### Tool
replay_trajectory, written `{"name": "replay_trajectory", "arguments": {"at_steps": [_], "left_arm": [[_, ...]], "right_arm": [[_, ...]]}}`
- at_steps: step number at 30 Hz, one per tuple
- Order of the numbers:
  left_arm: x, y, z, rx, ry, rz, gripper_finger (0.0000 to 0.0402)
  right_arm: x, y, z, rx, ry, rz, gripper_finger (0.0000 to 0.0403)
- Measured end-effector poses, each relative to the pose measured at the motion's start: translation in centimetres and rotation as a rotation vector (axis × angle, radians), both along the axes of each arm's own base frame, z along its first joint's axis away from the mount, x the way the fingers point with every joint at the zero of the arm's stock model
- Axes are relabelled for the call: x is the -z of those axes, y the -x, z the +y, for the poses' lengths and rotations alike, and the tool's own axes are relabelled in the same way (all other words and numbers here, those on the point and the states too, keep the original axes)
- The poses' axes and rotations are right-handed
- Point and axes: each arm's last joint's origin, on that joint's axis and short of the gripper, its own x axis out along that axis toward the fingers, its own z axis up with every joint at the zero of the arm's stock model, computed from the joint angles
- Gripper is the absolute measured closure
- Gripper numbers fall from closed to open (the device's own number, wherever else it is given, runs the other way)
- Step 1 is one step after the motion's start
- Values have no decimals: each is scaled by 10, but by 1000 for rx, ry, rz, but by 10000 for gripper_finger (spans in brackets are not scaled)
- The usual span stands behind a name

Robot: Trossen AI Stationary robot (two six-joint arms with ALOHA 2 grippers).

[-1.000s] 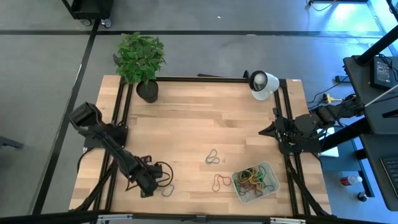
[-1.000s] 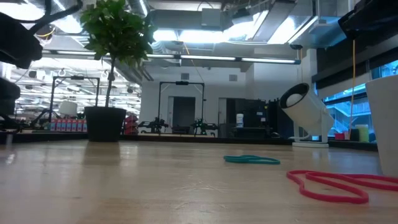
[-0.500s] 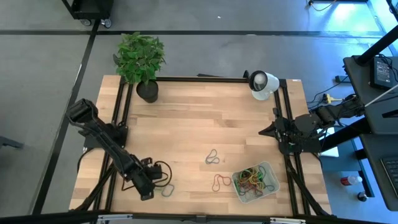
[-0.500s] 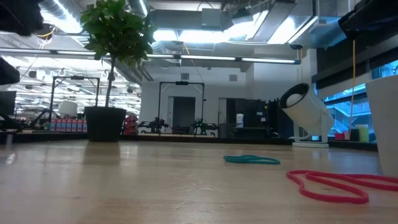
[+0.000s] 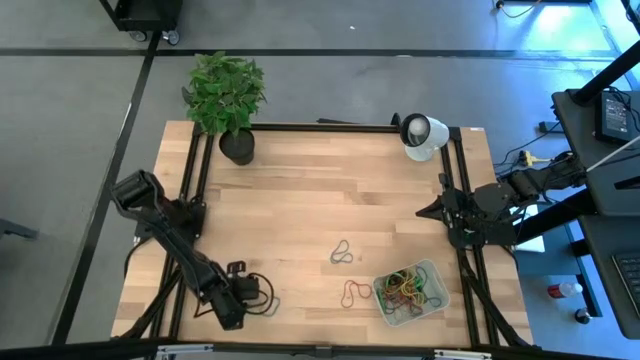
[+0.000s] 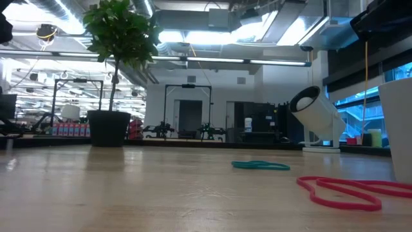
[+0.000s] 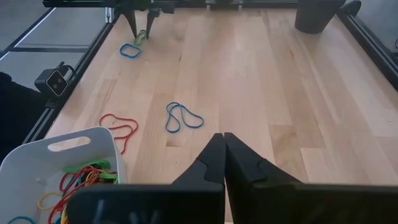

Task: Pick and place rubber bands into bin
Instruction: Put the green rubber band into the white bin

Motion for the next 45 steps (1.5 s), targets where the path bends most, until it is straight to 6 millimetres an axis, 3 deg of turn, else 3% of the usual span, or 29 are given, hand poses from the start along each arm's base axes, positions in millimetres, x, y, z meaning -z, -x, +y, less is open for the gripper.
{"name": "replay_trajectory", "arguments": {"at_steps": [3, 7, 12, 16, 26, 33, 38, 45], "left_arm": [[2, 0, 1, -34, -8, 8, 288], [-3, 1, 2, 0, -36, -20, 380], [-18, -6, 5, 50, -74, -22, 399], [-42, -27, 12, 86, -149, -88, 399], [-110, -120, 41, 350, -371, -357, 400], [-137, -202, 58, 502, -513, -619, 400], [-141, -255, 65, 525, -548, -675, 400], [-116, -305, 69, 603, -372, -798, 399]], "right_arm": [[0, 0, 0, 0, 0, 0, 402], [0, 0, 0, 0, 0, 0, 402], [0, 0, 0, 0, 0, 0, 402], [0, 0, 0, 0, 0, 0, 402], [0, 0, 0, 0, 0, 0, 402], [0, 0, 0, 0, 0, 0, 402], [0, 0, 0, 0, 0, 0, 402], [0, 0, 0, 1, 0, 0, 402]]}}
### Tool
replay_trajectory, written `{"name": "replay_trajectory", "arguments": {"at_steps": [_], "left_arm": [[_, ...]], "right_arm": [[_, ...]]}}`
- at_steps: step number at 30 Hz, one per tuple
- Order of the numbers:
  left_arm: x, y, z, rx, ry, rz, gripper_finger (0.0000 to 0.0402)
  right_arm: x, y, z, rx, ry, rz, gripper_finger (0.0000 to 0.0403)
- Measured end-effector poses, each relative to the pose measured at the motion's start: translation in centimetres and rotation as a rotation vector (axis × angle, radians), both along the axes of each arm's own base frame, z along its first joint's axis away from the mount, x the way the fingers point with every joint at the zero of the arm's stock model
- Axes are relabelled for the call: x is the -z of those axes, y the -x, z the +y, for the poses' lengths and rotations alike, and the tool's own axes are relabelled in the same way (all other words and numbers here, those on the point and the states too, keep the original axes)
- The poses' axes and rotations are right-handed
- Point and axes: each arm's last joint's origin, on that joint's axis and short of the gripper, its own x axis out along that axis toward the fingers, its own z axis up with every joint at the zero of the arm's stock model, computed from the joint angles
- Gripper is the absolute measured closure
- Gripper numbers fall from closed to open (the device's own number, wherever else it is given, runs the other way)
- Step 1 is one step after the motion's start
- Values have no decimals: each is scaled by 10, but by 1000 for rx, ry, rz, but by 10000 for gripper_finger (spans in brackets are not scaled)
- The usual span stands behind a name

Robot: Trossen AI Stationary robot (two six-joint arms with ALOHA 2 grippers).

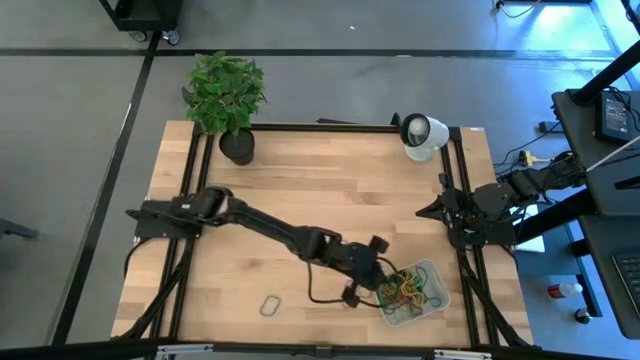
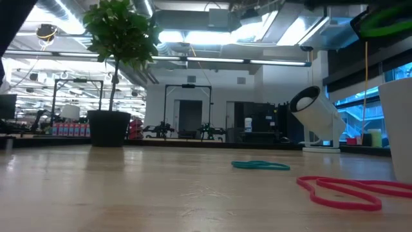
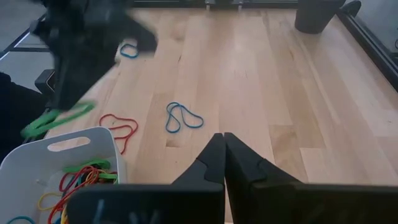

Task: Pick and place rubber bands into bin
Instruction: Put the green rubber band into the white bin, then put the blue rubber band into the white bin

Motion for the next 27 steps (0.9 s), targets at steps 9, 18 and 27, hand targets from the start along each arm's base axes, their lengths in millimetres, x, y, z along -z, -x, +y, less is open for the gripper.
{"name": "replay_trajectory", "arguments": {"at_steps": [9, 18, 27], "left_arm": [[45, -25, -6, 30, 113, -85, 391], [51, -25, -2, -19, 119, -35, 314], [45, -13, 5, -170, -47, 68, 287]], "right_arm": [[0, 0, 0, 0, 0, 0, 402], [0, 0, 0, 0, 0, 1, 402], [0, 0, 0, 0, 0, 0, 402]]}}
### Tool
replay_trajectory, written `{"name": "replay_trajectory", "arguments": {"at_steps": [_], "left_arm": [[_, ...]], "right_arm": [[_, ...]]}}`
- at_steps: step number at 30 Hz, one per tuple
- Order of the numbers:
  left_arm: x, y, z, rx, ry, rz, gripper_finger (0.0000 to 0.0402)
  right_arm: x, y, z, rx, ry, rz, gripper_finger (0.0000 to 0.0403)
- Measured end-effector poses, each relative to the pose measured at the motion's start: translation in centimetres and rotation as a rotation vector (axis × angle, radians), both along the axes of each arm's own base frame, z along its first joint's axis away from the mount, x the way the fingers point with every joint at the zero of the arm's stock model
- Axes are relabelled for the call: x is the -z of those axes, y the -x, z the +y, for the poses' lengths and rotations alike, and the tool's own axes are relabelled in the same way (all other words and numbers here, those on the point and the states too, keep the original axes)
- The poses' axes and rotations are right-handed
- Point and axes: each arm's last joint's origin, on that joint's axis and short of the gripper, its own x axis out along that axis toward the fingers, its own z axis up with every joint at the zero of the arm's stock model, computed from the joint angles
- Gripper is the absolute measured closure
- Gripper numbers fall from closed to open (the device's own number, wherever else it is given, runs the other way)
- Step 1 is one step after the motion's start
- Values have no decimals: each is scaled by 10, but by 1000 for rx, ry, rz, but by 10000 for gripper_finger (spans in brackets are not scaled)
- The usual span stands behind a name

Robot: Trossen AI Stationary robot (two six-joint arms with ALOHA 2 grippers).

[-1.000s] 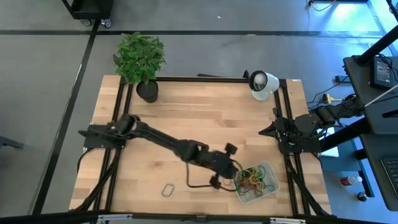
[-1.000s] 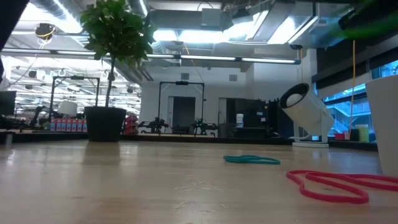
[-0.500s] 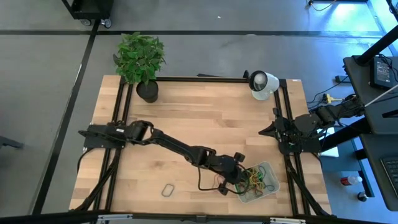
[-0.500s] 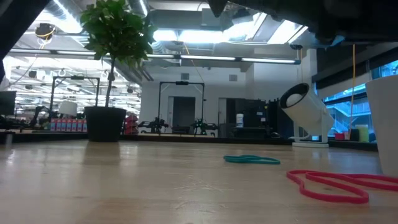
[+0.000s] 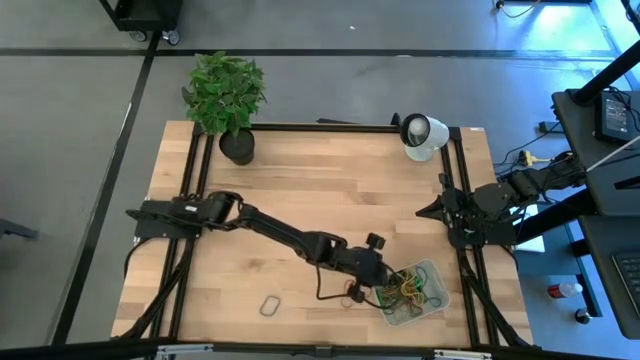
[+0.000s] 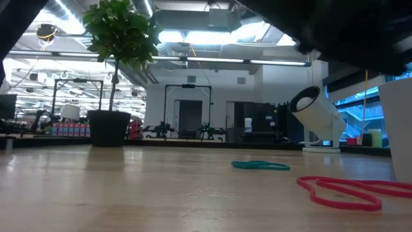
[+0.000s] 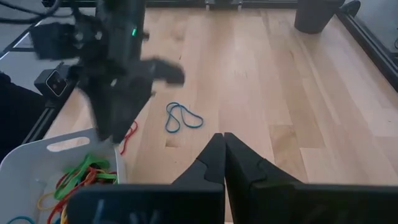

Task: Pick and place rubber bands into bin
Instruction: Put the blue rubber band into the white bin

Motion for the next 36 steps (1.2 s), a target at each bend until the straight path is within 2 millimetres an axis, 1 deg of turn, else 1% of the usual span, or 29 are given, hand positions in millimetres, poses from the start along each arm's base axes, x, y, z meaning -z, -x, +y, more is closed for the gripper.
{"name": "replay_trajectory", "arguments": {"at_steps": [2, 4, 7, 9, 12, 14, 17, 20, 22, 26, 28, 30, 32, 36], "left_arm": [[-10, 10, 5, -12, -28, 73, 291], [-20, 19, 11, 13, -21, 151, 296], [-24, 35, 25, 54, 63, 275, 303], [-20, 46, 37, 49, 106, 330, 306], [-9, 68, 57, -26, 155, 357, 309], [1, 89, 70, -83, 186, 343, 309], [6, 125, 86, -187, 222, 254, 309], [3, 164, 98, -305, 248, 152, 310], [3, 189, 103, -342, 266, 110, 311], [3, 231, 109, -368, 286, 59, 311], [3, 247, 112, -390, 295, 31, 313], [3, 263, 116, -432, 290, 2, 314], [3, 275, 119, -488, 282, -38, 314], [6, 294, 124, -559, 290, -91, 314]], "right_arm": [[0, 0, 0, -1, 0, 0, 402], [-1, -1, 0, 0, -4, -8, 402], [-1, -1, 0, 1, -11, -15, 396], [-2, -1, 0, 22, -51, -14, 391], [-3, -2, 0, 72, -113, -26, 387], [-2, -6, 1, 103, -105, -28, 386], [-1, -15, 5, 109, -98, -14, 385], [4, -34, 14, 84, -36, 16, 385], [7, -50, 21, 61, 5, 11, 385], [17, -86, 37, 76, -34, -10, 385], [24, -102, 45, 99, -71, 0, 385], [31, -118, 52, 129, -94, 50, 385], [37, -131, 58, 155, -88, 122, 385], [41, -163, 69, 206, -60, 253, 387]]}}
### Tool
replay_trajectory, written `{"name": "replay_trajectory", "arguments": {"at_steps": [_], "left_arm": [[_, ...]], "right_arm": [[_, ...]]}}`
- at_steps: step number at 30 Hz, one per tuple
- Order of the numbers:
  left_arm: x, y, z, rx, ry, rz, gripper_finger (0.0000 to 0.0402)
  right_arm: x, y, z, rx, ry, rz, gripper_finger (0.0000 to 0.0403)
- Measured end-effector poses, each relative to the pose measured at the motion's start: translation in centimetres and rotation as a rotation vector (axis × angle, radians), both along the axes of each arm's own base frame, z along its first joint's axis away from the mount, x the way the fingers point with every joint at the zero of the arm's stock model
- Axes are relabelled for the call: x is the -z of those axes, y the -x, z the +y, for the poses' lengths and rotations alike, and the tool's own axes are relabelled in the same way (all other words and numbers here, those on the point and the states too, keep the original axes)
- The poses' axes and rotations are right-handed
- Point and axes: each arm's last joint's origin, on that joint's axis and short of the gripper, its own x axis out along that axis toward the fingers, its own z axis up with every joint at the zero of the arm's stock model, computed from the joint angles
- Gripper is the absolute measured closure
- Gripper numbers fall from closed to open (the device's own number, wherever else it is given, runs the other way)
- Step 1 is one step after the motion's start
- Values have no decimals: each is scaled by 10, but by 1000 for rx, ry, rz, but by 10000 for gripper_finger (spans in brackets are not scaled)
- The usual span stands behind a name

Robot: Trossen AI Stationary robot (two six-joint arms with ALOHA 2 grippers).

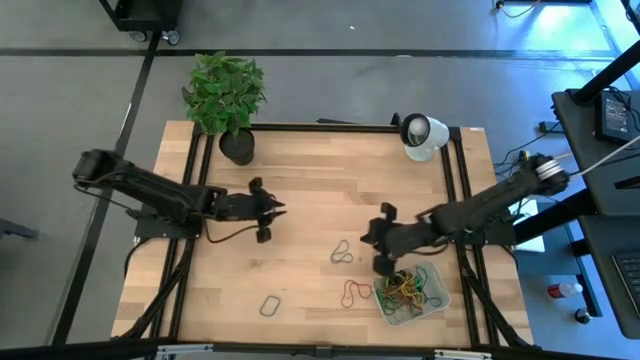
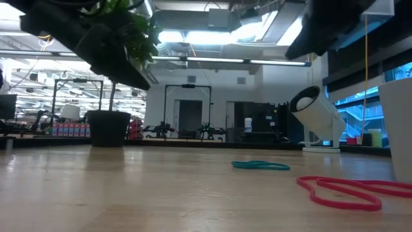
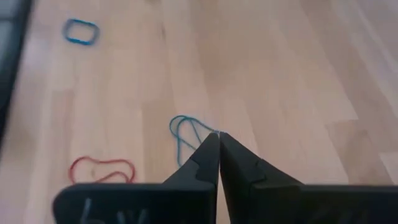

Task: Pick and place rubber bands into bin
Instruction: Put the blue rubber band into the white bin

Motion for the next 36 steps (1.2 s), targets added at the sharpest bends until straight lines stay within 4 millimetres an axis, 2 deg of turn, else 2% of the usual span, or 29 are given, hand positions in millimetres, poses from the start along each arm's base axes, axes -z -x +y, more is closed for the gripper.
{"name": "replay_trajectory", "arguments": {"at_steps": [6, 11, 19, 24, 28, 31, 34, 36], "left_arm": [[13, 20, 3, -8, 0, -4, 315], [28, 28, 5, -12, 0, 3, 315], [28, 30, 6, -33, -23, -44, 315], [26, 30, 6, -12, -23, -57, 316], [25, 29, 5, -10, -24, -63, 316], [25, 29, 5, -9, -23, -64, 316], [25, 29, 5, -9, -22, -63, 316], [25, 29, 5, -8, -23, -64, 315]], "right_arm": [[3, -53, 13, 44, 47, 144, 385], [15, -85, 25, 92, 10, 298, 356], [59, -118, 37, 34, 74, 477, 274], [84, -126, 30, 18, 45, 557, 255], [95, -132, 20, -18, 75, 583, 254], [104, -136, 13, -57, 32, 617, 258], [113, -138, 10, -85, -14, 659, 296], [116, -138, 10, -110, -6, 676, 345]]}}
